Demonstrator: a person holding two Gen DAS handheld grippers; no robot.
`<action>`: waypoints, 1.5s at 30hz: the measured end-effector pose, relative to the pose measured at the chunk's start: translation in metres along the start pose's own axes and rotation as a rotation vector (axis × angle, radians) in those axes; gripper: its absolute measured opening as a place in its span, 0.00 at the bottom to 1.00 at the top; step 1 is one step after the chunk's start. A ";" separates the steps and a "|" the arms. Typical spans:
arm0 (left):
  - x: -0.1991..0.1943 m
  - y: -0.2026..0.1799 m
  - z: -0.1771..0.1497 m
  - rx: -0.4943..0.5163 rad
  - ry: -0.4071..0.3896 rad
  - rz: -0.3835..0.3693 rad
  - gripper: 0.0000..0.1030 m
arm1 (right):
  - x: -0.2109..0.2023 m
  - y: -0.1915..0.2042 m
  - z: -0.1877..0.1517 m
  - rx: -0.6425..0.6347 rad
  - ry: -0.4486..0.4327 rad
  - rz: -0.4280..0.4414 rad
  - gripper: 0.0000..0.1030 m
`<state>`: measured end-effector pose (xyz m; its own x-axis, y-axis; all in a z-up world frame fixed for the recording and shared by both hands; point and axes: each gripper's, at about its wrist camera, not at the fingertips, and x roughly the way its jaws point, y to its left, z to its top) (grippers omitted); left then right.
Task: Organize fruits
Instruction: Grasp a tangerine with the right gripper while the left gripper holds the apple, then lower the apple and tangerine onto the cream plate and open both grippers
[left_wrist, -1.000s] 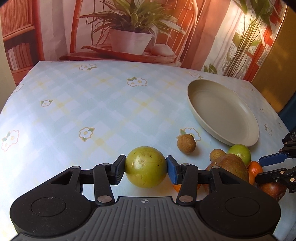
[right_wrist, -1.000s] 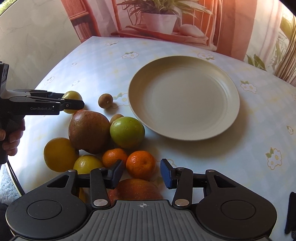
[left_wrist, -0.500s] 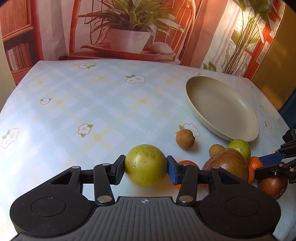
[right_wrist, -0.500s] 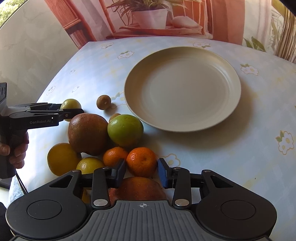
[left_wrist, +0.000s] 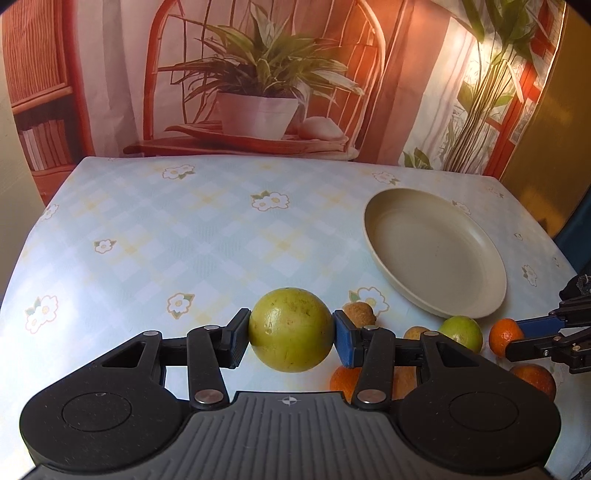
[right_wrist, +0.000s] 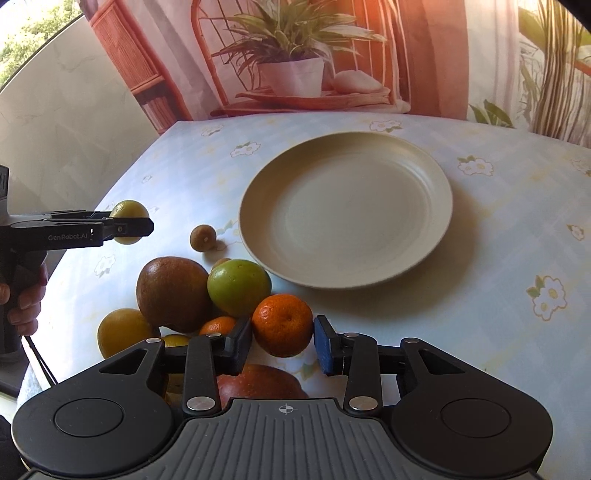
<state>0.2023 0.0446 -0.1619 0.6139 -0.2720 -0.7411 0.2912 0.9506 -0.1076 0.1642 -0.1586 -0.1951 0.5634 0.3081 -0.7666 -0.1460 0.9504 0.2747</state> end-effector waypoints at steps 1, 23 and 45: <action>-0.001 -0.002 0.004 0.006 -0.007 -0.002 0.48 | -0.004 -0.003 0.002 0.003 -0.016 -0.002 0.32; 0.079 -0.073 0.065 0.213 0.028 -0.106 0.48 | 0.040 -0.055 0.068 -0.129 -0.134 -0.220 0.32; 0.123 -0.085 0.063 0.269 0.116 -0.100 0.50 | 0.063 -0.059 0.069 -0.185 -0.140 -0.283 0.34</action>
<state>0.2994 -0.0787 -0.2022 0.4890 -0.3281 -0.8082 0.5389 0.8422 -0.0158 0.2644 -0.1980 -0.2196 0.7067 0.0353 -0.7066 -0.1059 0.9928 -0.0562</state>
